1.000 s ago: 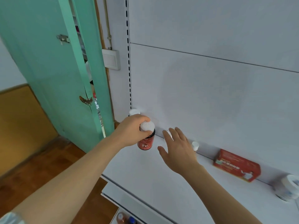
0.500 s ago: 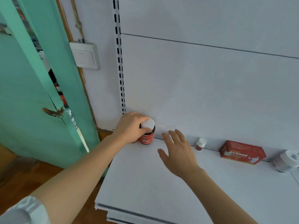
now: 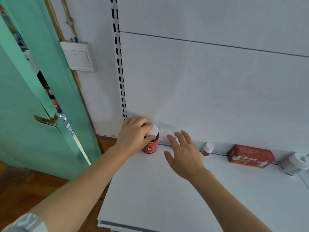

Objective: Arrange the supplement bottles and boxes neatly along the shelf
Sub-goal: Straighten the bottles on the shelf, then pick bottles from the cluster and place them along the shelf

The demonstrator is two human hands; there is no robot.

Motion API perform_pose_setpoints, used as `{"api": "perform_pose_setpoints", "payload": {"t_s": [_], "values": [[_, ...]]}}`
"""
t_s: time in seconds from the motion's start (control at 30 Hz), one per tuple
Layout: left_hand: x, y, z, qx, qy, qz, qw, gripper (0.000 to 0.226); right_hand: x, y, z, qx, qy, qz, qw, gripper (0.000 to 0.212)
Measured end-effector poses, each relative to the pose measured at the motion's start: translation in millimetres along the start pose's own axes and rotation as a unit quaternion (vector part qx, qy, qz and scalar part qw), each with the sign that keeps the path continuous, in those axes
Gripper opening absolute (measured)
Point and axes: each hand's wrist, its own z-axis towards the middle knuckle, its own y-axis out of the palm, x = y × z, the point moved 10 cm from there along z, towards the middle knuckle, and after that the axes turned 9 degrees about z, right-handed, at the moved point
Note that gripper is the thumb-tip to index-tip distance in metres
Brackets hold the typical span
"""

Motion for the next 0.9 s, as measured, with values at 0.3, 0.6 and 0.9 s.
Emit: {"api": "perform_pose_setpoints", "payload": {"t_s": [0.3, 0.6, 0.9], "values": [[1, -4, 0, -0.019, -0.015, -0.025, 0.999, 0.047, 2, -10, -10, 0.009, 0.013, -0.006, 1.0, 0.057], [81, -29, 6, 0.05, 0.056, -0.05, 0.996, 0.043, 35, -35, -62, 0.053, 0.078, -0.047, 0.994, 0.061], [252, -46, 5, 0.024, 0.135, -0.102, 0.985, 0.05, 132, -105, -186, 0.088, 0.183, -0.074, 0.976, 0.066]]}}
